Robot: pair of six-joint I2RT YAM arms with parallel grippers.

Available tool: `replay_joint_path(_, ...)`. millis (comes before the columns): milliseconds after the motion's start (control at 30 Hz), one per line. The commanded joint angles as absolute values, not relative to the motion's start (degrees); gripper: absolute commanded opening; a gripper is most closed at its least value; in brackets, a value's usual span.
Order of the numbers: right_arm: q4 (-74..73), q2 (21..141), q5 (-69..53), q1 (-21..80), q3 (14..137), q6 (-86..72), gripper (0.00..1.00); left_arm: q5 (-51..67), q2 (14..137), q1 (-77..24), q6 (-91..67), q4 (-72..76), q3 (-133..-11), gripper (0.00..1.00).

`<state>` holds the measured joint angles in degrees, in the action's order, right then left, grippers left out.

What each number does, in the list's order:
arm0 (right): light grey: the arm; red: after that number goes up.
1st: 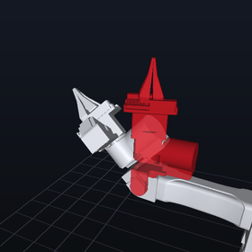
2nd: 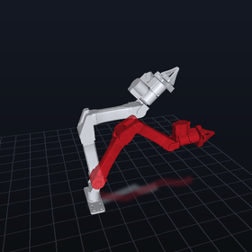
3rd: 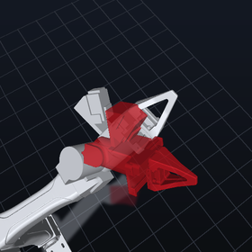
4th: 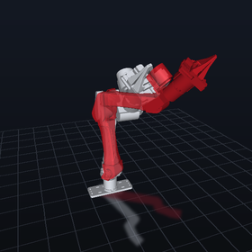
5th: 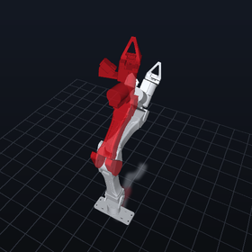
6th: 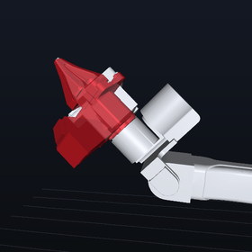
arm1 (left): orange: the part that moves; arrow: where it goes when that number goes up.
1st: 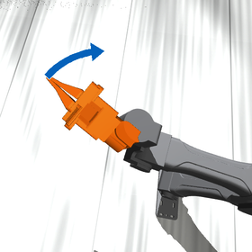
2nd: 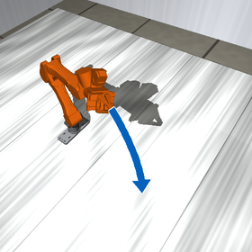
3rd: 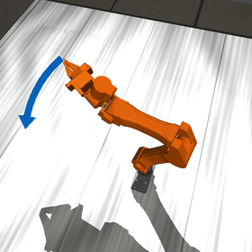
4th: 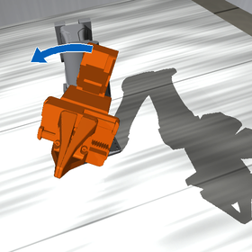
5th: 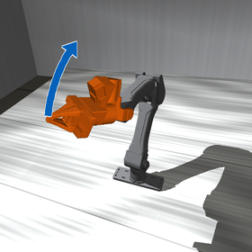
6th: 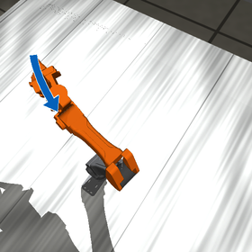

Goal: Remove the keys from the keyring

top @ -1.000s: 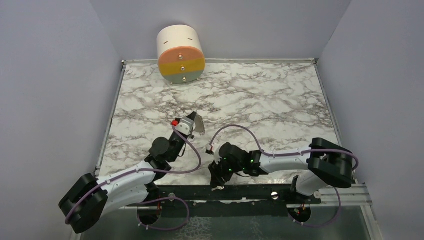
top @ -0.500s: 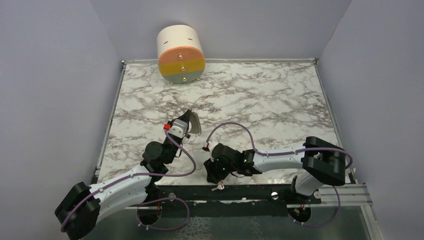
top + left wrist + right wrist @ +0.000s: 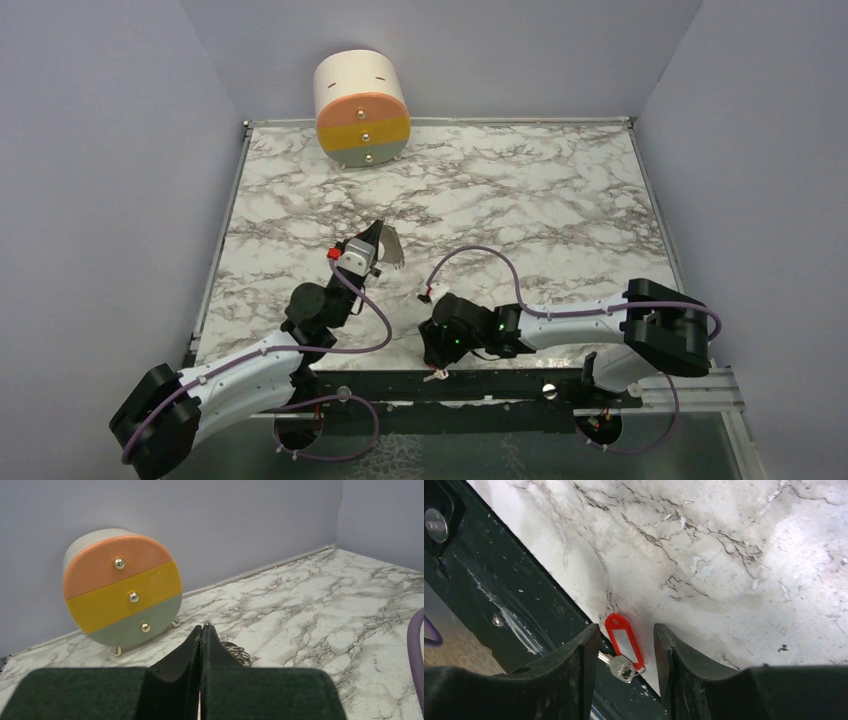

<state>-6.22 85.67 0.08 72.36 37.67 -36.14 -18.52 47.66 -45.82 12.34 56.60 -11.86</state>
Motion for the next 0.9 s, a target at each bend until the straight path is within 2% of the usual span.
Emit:
replay_joint_path(0,-16.44,91.75,1.40,74.53,35.24,-38.43,0.45,-17.32,45.65,-45.63,11.35,58.71,-11.37,0.00)
replay_joint_path(267,-22.84,95.91,2.35,76.90,38.92,-42.07,0.41,-16.81,42.53,-45.70,11.63,58.32,-11.21,0.00)
replay_joint_path(433,-24.57,93.45,3.87,77.01,37.20,-45.51,0.41,-16.74,41.32,-45.70,11.74,57.94,-10.53,0.00)
replay_joint_path(600,-26.42,88.39,11.04,77.16,37.21,-46.70,0.41,-16.42,42.33,-45.66,11.44,58.01,-10.40,0.00)
replay_joint_path(767,-32.53,84.82,24.13,77.11,43.75,-46.18,0.44,-15.39,43.26,-45.70,11.07,58.09,-10.94,0.00)
replay_joint_path(867,-33.34,85.03,24.25,77.10,44.70,-45.92,0.44,-14.59,42.21,-45.70,10.67,58.03,-10.83,0.00)
